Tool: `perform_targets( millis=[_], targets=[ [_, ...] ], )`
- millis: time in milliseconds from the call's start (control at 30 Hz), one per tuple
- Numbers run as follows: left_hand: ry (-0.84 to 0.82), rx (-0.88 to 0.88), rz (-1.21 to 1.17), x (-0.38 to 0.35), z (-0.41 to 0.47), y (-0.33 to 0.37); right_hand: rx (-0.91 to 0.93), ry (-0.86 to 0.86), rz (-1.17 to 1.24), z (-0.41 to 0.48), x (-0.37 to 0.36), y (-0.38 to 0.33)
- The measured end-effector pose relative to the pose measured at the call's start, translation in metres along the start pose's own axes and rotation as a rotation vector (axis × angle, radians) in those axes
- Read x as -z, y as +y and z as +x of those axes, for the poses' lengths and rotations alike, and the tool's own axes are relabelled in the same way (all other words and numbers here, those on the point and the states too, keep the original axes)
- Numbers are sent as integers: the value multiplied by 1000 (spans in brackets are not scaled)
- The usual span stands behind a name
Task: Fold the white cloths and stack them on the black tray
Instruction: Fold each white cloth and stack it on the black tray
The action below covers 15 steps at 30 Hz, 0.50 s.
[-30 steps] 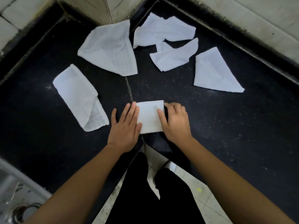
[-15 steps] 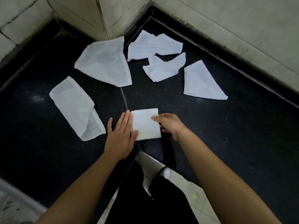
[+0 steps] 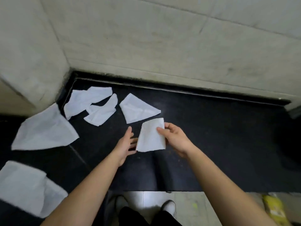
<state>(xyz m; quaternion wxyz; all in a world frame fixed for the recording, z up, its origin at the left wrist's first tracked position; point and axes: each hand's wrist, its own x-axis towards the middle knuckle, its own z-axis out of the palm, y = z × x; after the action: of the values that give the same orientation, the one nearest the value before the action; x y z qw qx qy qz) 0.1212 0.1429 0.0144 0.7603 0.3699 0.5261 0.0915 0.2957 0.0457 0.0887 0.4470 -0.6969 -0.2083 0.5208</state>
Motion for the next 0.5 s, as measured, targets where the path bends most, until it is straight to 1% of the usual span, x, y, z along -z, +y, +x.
perform_targets(
  millis=[67,133,200,333,500],
  targets=[
    [-229,78,-57,-49,-3,22,44,46,16,-25,41,-10],
    [-370,95,-96,-94,-9,35,59,111,6,-48,78,-14],
    [-432,97,-100,-140,-17,42,63,230,19,-75,119,-10],
    [-520,69,43,-235,-44,44,81,461,110,-141,201,12],
    [-640,12,182,-365,-104,8,128,571,226,-228,299,58]
  ],
)
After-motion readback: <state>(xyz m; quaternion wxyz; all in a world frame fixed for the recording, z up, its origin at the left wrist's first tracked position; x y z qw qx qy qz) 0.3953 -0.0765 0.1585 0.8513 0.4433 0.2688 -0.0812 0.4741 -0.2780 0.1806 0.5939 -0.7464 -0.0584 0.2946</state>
